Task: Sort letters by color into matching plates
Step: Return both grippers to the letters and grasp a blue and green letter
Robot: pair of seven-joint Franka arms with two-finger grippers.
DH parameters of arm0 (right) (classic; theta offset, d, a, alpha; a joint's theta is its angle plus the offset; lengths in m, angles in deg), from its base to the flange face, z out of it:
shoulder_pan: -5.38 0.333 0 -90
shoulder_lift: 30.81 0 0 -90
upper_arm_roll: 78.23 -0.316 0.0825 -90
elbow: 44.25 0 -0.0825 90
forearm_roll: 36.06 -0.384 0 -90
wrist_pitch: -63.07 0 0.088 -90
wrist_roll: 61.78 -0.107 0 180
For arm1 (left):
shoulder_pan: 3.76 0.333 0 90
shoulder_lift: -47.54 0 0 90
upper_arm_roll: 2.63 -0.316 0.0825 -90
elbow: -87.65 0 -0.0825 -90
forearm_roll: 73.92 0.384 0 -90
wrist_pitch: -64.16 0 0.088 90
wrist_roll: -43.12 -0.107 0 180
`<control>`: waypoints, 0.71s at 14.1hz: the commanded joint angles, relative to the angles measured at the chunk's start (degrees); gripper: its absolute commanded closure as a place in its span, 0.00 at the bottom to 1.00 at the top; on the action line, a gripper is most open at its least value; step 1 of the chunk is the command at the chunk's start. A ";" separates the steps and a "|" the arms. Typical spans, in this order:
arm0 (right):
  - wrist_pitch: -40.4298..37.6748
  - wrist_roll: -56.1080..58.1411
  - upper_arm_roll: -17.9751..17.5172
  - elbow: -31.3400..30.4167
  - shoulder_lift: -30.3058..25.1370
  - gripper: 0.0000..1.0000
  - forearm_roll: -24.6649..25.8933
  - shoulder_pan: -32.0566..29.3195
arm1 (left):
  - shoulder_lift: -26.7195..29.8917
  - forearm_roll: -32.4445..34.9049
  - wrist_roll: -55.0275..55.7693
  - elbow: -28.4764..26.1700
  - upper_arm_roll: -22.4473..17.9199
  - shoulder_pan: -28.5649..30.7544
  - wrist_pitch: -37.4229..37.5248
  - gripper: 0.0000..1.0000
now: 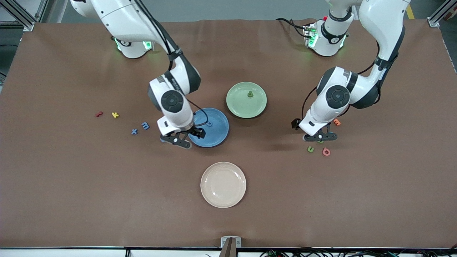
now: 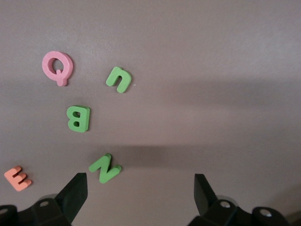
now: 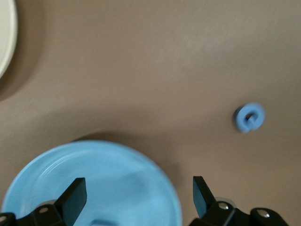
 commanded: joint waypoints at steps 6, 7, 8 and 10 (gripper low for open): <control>0.50 16.20 -1.00 -6.37 -4.83 0.00 0.45 -10.05 | -0.47 2.86 -4.71 -6.09 0.39 4.20 -6.67 0.00; 1.54 17.70 -1.09 -7.43 -5.36 0.00 0.28 -11.19 | -0.91 3.13 -4.71 -6.53 0.39 4.73 -7.99 0.00; 4.42 19.80 -1.17 -9.70 -5.80 0.00 0.01 -12.59 | -1.26 4.00 -4.71 -7.49 0.30 5.00 -9.57 0.00; 8.48 21.49 -1.18 -12.44 -5.98 0.00 -0.16 -13.31 | -2.14 5.85 -4.71 -8.29 0.39 6.66 -10.98 0.01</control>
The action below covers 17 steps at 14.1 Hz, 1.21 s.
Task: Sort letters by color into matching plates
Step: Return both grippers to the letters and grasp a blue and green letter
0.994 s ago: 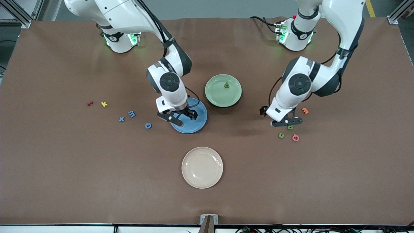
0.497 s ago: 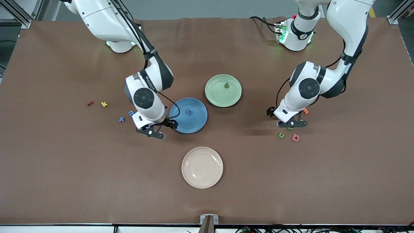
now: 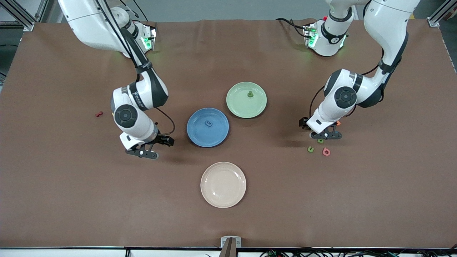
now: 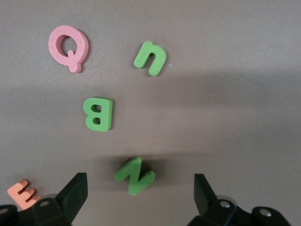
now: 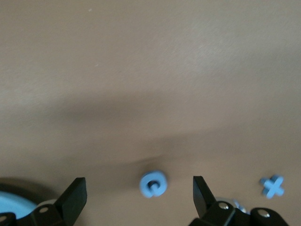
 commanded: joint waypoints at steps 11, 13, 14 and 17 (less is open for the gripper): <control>13.36 1.96 -1.28 -8.01 0.55 0.01 -0.15 -1.37 | -3.34 2.61 -0.09 -2.58 0.40 1.92 -5.17 0.11; 14.25 1.35 -1.28 -8.10 1.70 0.02 -0.24 -0.41 | -3.34 2.61 0.09 -2.49 0.40 1.92 -5.17 0.28; 14.68 0.82 -1.28 -8.27 2.05 0.02 -0.24 0.30 | -3.42 2.61 0.18 -2.49 0.40 1.92 -5.25 0.37; 16.01 -0.94 -1.28 -9.50 2.23 0.02 -0.24 1.62 | -3.51 2.61 0.18 -2.49 0.40 1.84 -5.26 0.58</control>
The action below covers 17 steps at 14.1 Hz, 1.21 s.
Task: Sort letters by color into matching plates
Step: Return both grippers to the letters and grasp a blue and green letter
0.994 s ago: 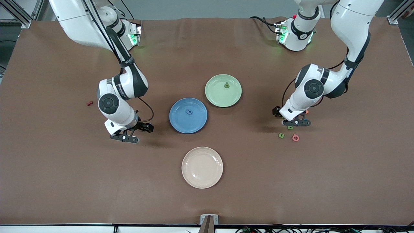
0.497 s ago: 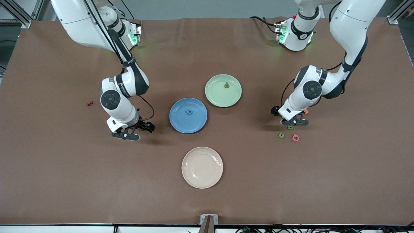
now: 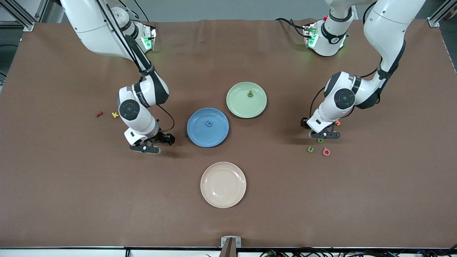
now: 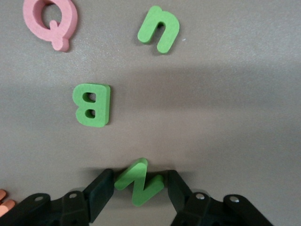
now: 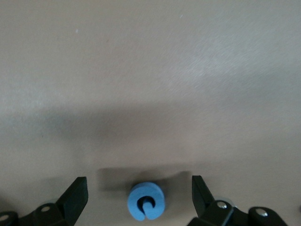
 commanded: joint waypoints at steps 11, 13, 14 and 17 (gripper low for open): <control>0.19 -1.70 0.01 -2.53 -0.51 0.14 -0.12 0.64 | 0.41 0.80 1.34 0.53 1.07 -0.12 -0.52 0.72; 0.18 -1.70 0.01 -2.53 -0.60 0.19 -0.21 0.63 | 1.03 0.80 1.60 1.15 1.86 -0.12 0.09 0.72; 0.18 -1.61 0.01 -2.53 -0.60 0.22 -0.12 0.55 | 1.29 0.80 2.82 1.67 2.56 -0.12 0.70 0.72; 0.18 -1.44 0.09 -2.53 -0.68 0.38 -0.12 0.37 | 1.56 0.71 6.94 3.95 5.98 -0.03 4.65 0.72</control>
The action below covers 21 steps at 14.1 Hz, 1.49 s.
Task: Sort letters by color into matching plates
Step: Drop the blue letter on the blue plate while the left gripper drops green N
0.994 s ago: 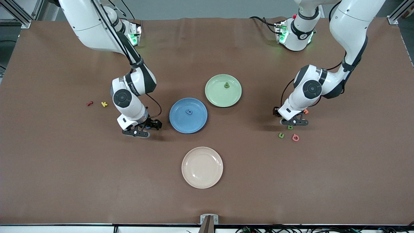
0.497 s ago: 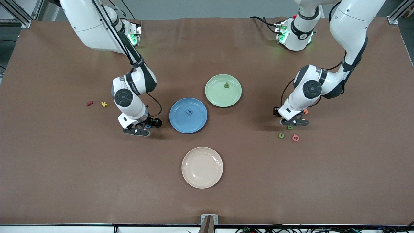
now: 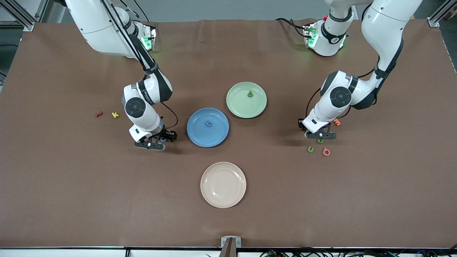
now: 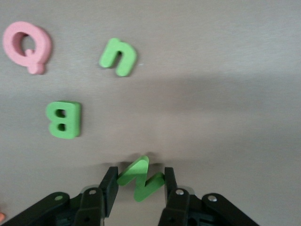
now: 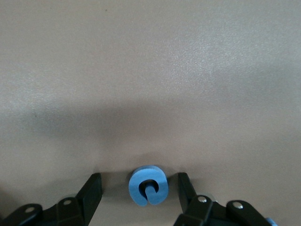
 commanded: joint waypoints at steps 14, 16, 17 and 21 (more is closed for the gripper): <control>-11.67 -5.75 -0.59 6.29 -1.86 1.00 -0.16 0.50 | -2.96 -0.08 39.79 8.59 14.26 -15.28 12.82 0.72; -12.04 -10.23 -2.26 7.61 -2.39 1.00 -0.25 1.38 | -3.66 0.01 39.97 8.42 14.18 -16.17 12.73 0.72; -12.04 -13.38 -3.48 8.23 -2.39 1.00 -0.25 1.90 | -3.75 0.10 39.97 8.24 14.18 -16.17 12.73 0.72; -11.96 -22.98 -5.87 9.90 -2.13 1.00 -0.16 4.71 | -4.63 0.54 39.97 8.15 14.00 -15.82 12.29 0.72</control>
